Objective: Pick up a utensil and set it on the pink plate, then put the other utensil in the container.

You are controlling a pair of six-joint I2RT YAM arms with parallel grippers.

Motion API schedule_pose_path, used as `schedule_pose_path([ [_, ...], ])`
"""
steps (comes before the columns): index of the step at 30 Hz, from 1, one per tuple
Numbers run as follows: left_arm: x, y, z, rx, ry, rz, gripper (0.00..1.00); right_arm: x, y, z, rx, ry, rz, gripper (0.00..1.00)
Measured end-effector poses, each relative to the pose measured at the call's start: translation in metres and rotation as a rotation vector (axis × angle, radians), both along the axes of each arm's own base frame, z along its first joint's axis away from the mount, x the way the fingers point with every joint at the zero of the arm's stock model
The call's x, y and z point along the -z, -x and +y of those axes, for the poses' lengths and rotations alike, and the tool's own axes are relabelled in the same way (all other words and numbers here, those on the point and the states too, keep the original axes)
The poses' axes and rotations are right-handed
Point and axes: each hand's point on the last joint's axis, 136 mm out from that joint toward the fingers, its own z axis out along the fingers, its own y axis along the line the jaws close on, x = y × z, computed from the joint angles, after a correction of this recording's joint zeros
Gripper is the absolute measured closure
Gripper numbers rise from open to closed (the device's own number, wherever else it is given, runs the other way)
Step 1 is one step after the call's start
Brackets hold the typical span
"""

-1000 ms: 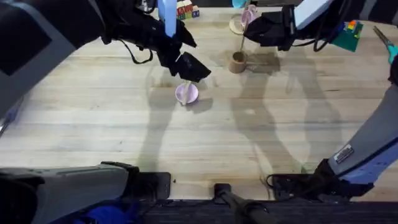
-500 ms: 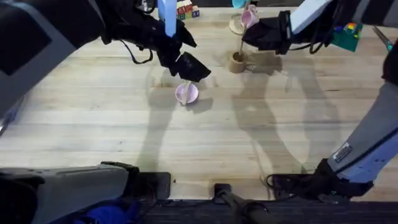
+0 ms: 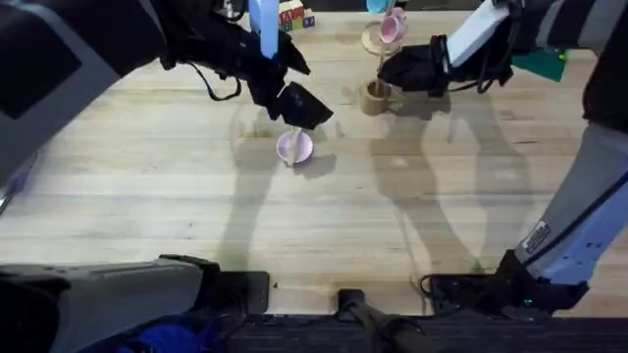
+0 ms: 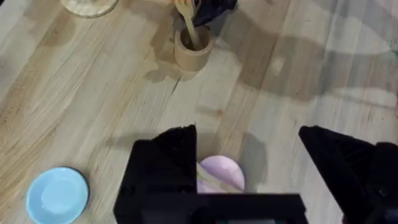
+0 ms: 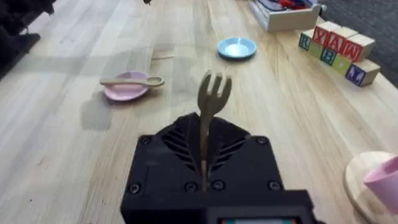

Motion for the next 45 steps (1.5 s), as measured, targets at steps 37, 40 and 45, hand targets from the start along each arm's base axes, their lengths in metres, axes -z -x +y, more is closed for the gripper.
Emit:
schedule_pose_path([
  [37, 0.000, 0.000, 0.000, 0.000, 0.000, 0.000, 0.008, -0.001, -0.002, 0.000, 0.020, -0.029, 0.174, 0.003],
  [40, 0.000, 0.000, 0.000, 0.000, 0.000, 0.000, 0.008, -0.007, -0.005, 0.001, 0.026, -0.026, 0.233, 0.003],
  [45, 0.000, 0.000, 0.000, 0.000, 0.000, 0.000, 0.008, -0.011, -0.002, 0.008, 0.022, 0.053, 0.347, 0.004],
])
